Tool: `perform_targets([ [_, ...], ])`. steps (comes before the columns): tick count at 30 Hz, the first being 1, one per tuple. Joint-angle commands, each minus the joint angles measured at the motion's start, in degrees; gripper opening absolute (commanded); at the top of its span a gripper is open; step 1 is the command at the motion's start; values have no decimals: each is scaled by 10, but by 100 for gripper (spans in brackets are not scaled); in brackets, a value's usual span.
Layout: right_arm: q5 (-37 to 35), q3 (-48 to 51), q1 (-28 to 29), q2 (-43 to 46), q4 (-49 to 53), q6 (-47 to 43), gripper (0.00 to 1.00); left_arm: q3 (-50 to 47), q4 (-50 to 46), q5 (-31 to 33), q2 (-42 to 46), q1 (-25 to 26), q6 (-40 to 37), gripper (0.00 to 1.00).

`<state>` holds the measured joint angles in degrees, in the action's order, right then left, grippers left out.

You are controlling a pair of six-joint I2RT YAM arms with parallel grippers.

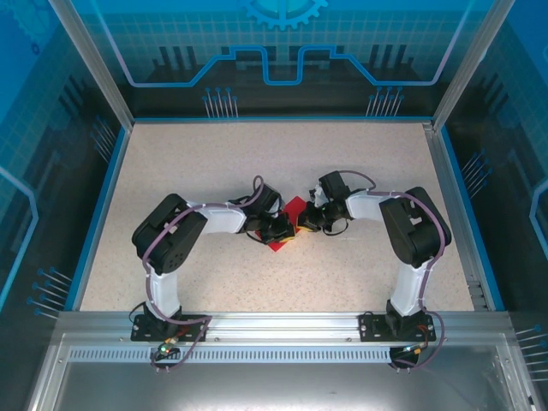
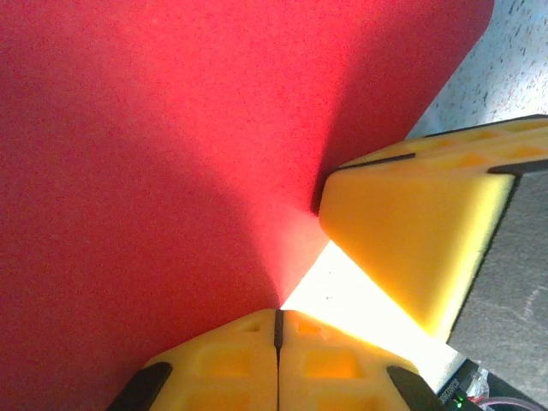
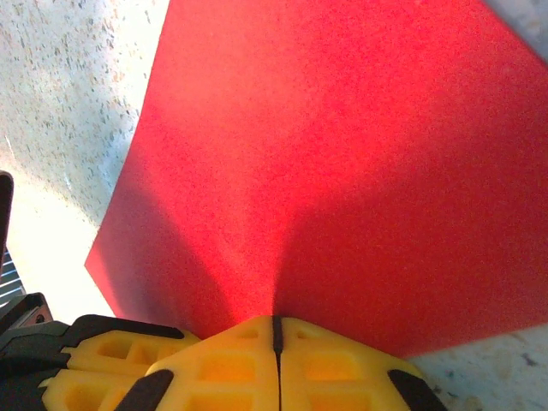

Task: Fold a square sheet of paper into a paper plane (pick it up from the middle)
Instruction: First fold in half a square sheet of paper at the center of the table.

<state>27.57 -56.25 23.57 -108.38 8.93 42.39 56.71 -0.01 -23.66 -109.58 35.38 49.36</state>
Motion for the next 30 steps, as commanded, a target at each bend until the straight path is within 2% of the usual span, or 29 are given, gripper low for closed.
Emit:
perform_targets([
  [1,-64,9,-3,-44,69,-3,6,-51,-59,8,14,-13,-10,7],
  [13,-94,-14,-6,-77,120,-8,5,-123,-66,-9,67,-18,-23,7],
  [30,-105,-29,-5,-82,137,-15,5,-132,-157,-2,106,-19,-73,7],
])
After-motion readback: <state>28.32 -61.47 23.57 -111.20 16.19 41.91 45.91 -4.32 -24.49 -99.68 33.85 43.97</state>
